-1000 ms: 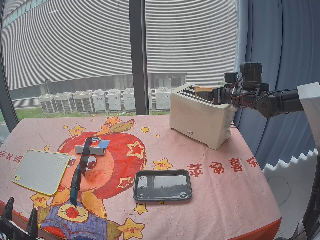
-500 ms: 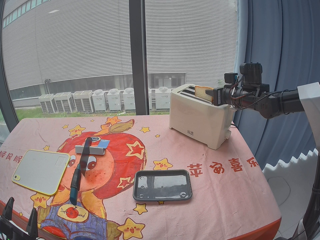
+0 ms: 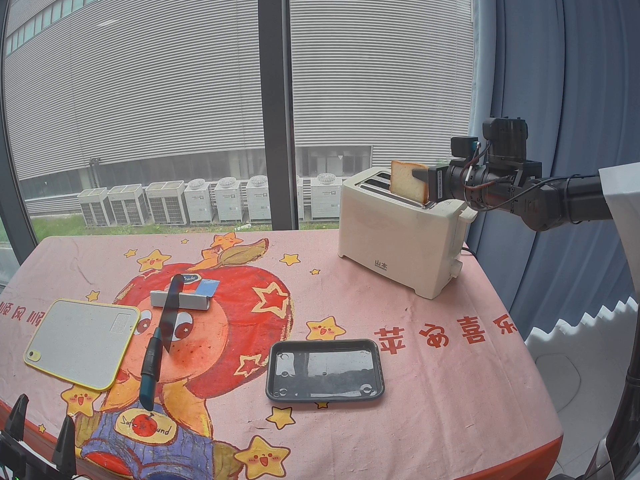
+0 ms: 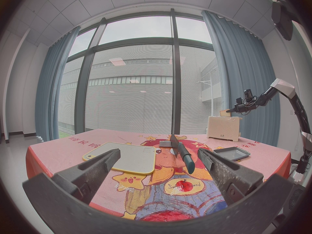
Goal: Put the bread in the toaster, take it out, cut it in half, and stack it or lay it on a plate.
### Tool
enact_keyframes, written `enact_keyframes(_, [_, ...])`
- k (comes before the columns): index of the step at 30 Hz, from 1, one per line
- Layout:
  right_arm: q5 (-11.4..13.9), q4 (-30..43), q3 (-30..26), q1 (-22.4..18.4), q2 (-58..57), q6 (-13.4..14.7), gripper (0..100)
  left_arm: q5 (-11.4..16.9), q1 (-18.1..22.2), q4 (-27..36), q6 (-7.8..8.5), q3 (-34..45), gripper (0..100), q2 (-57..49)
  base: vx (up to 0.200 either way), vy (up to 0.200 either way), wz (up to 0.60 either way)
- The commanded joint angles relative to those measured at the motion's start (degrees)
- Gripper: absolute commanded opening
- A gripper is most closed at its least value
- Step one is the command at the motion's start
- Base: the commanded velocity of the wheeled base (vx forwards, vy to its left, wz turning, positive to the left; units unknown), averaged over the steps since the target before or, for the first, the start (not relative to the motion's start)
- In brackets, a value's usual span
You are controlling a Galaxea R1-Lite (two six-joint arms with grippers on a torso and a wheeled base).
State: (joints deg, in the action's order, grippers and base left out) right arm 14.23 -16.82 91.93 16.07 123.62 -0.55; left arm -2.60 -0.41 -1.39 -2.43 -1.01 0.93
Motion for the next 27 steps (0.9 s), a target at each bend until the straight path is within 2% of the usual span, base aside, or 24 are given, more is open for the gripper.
enact_keyframes(1, [0.1,-0.1,2.8,0.2,-2.2,0.3,0,0.0,0.0,0.0,-0.04,0.8,100,-0.6,0.0,0.0,0.0])
enact_keyframes(17, [-0.4,-0.1,-0.8,1.5,-8.6,0.6,0,0.0,0.0,0.0,-0.04,0.8,100,-0.6,0.0,0.0,0.0])
enact_keyframes(24, [-0.6,-1.0,-13.8,4.1,-16.9,0.9,0,0.0,0.0,0.0,-0.04,0.8,100,-0.6,0.0,0.0,0.0])
enact_keyframes(27, [-3.0,-4.4,-21.4,6.4,-20.6,0.7,0,0.0,0.1,0.0,-0.04,0.8,100,-0.6,0.0,0.0,0.0])
